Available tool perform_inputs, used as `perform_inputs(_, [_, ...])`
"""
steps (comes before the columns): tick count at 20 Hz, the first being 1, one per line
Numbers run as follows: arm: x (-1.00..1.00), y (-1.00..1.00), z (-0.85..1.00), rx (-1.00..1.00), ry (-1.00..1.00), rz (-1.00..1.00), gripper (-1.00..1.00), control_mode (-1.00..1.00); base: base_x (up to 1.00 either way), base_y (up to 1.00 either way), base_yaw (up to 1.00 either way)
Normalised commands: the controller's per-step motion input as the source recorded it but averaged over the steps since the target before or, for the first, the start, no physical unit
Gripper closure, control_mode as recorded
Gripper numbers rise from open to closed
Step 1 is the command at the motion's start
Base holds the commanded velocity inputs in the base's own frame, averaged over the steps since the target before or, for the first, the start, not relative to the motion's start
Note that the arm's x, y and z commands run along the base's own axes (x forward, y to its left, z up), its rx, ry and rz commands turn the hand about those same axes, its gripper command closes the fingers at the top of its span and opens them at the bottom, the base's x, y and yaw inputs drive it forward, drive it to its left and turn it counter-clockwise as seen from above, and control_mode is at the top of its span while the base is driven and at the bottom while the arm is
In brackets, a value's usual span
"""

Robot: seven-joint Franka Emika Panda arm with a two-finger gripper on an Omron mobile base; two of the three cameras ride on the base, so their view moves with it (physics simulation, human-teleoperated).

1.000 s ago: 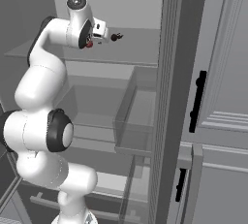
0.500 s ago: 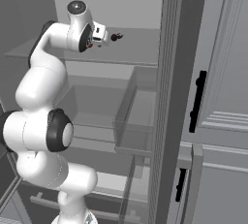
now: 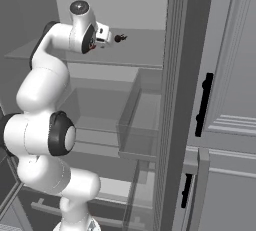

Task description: Take the strawberry from the fridge and place it on top of the pancake, located on the dining counter.

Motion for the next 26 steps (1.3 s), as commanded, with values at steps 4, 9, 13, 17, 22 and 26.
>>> perform_inputs(4, [0.00,0.00,-0.12,0.00,0.00,0.00,1.00,-1.00,0.00,0.00,0.00])
perform_inputs(9, [-0.12,0.00,-0.01,0.00,-0.01,0.00,1.00,-1.00,0.00,0.00,0.00])
perform_inputs(13, [-0.61,0.01,0.00,0.00,-0.21,0.00,1.00,-1.00,0.00,0.00,0.00])
perform_inputs(17, [-0.89,0.00,0.03,0.00,-0.11,-0.09,1.00,-1.00,0.00,0.00,0.00])
perform_inputs(22, [-1.00,0.00,0.33,0.00,-0.04,-0.11,1.00,-1.00,0.00,0.00,0.00])
perform_inputs(26, [-1.00,0.00,0.11,-0.03,0.13,-0.03,1.00,-1.00,0.00,0.00,0.00])
